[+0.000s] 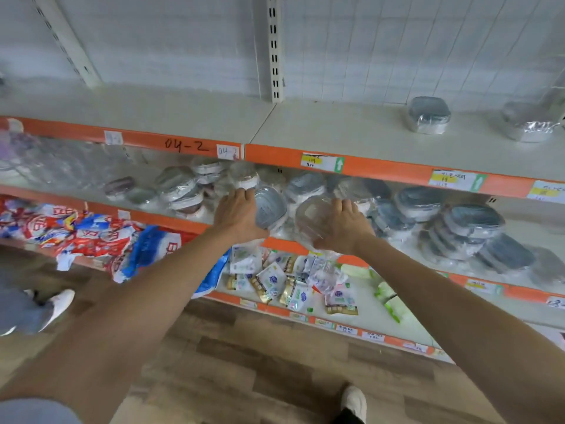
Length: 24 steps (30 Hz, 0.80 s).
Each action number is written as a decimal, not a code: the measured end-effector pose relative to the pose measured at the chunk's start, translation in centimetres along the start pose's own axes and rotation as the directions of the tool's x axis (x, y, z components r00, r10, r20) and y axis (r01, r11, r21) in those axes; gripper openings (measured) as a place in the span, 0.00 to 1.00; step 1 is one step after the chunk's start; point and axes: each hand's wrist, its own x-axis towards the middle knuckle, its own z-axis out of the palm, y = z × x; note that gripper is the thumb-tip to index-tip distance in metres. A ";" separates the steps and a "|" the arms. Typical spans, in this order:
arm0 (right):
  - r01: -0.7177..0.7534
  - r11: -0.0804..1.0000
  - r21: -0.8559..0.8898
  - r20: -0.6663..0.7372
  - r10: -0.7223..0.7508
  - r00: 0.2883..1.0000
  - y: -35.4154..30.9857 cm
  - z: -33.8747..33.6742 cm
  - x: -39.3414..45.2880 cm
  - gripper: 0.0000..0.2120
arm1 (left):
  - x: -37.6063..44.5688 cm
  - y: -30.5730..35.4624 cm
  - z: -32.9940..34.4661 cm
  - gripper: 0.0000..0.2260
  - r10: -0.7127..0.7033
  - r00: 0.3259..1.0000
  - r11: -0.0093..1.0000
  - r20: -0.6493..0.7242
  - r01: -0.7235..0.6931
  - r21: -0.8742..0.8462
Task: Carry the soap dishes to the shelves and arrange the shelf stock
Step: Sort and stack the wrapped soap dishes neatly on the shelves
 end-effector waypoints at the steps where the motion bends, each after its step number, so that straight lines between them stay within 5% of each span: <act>1: -0.010 1.000 0.002 0.025 0.010 1.000 -0.3 1.1 -0.1 0.48 | -0.2 -0.6 1.1 0.39 -0.003 0.999 1.000 0.038 0.003 -0.005; 12: -0.119 0.991 0.057 0.181 0.107 0.978 1.0 9.6 5.7 0.51 | 4.9 -2.3 9.5 0.46 -0.054 0.961 0.999 0.272 0.054 0.006; 24: -0.194 0.972 0.135 0.098 0.181 0.979 2.6 16.6 13.5 0.49 | 13.6 -3.7 17.6 0.40 -0.029 0.976 0.999 0.217 0.035 -0.020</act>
